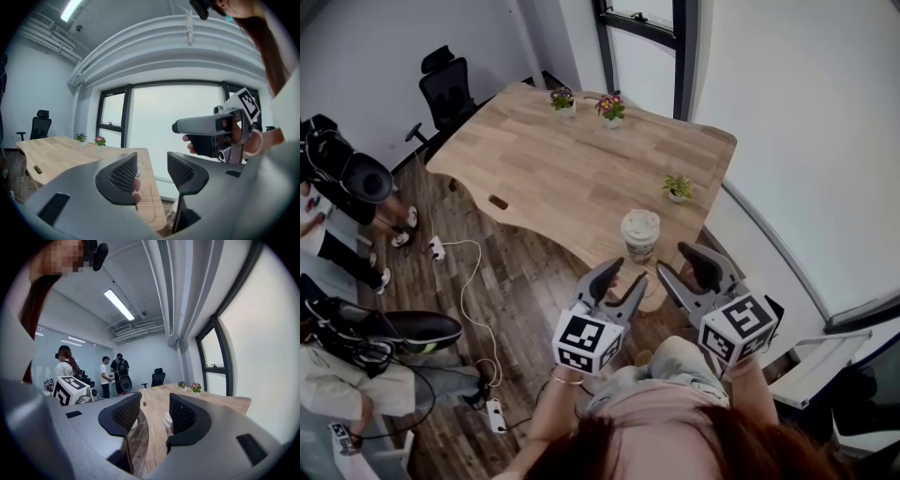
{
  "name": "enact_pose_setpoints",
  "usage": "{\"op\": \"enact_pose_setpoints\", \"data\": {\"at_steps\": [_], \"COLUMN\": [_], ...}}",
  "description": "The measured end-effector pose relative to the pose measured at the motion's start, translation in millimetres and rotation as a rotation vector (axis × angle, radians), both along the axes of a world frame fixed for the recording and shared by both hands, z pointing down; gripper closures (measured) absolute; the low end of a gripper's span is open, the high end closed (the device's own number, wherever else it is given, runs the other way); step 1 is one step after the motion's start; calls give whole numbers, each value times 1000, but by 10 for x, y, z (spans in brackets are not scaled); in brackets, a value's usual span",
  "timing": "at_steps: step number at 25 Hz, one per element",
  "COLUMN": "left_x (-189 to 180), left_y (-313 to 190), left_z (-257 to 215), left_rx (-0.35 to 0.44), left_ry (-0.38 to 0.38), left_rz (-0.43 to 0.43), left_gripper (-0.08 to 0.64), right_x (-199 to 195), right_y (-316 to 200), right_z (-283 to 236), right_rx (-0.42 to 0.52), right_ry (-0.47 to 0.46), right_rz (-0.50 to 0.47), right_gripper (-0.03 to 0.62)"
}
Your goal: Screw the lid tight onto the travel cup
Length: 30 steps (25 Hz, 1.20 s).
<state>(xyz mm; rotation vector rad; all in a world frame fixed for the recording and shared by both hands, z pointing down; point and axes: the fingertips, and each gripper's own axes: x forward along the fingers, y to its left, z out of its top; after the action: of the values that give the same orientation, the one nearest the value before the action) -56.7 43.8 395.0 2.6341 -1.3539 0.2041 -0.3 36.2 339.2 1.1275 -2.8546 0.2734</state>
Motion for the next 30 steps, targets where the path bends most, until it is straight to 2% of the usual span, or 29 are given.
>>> {"op": "enact_pose_setpoints", "data": {"at_steps": [12,19,26,30], "left_x": [-183,-114,-161,-161], "left_y": [-378,-584,-849,-959], "left_z": [209,449,706,825], "left_rx": [-31,-53,-88,-99], "left_ry": [48,6,2,-1], "left_rz": [-38,6,-11,18], "left_gripper": [316,274,245,235], "right_x": [-200,-233,-282,-338], "right_y": [-327,-607,-886,-1017], "right_z": [115,292,526,672], "right_rx": [-2,-25,-51,-79], "right_ry": [29,62,75,86], "right_rz": [-55,-87,-133,-166], "right_gripper": [347,319,307,296]}}
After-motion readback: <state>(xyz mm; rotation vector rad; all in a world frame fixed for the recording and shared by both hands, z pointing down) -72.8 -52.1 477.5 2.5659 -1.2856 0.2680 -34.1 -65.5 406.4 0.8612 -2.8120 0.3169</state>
